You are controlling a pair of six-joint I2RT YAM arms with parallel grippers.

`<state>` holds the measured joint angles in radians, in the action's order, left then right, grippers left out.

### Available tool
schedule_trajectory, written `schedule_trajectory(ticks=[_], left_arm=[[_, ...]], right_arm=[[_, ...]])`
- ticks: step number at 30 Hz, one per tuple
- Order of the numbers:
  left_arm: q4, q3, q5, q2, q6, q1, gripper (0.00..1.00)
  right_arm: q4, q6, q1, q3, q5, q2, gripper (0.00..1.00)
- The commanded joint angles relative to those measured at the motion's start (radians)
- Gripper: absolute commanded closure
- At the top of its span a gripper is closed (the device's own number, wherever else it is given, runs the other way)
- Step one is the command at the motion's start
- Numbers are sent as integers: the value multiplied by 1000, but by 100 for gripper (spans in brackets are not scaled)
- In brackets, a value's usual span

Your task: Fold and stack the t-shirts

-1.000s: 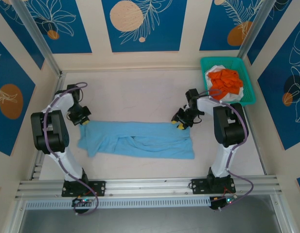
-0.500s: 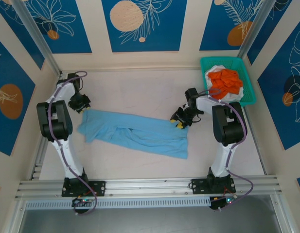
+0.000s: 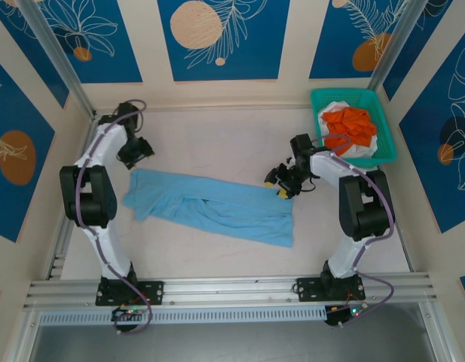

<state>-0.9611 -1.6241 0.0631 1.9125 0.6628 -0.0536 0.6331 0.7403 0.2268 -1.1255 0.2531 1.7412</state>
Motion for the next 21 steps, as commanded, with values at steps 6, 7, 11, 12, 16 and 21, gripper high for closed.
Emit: schedule_trajectory(ticks=[6,7,11,12,16,21], left_arm=[[-16,209,16,-13,188,-174,49],[-8,228,14,4,212,-175,49],[32,225,14,85,235,-178,49],[29,195,15,124,226,-178,49],[-4,-12,42,297,162,-205,48],[-76,-456,45,565,64,-273,47]], right_arm=[[28,-116,220,99,58,-22,49],[26,-112,234,113,60,-17,49],[11,-101,284,146,61,11,49],[11,-100,296,151,63,26,49],[8,-53,330,182,60,64,49],[-33,26,359,207,111,101,49]])
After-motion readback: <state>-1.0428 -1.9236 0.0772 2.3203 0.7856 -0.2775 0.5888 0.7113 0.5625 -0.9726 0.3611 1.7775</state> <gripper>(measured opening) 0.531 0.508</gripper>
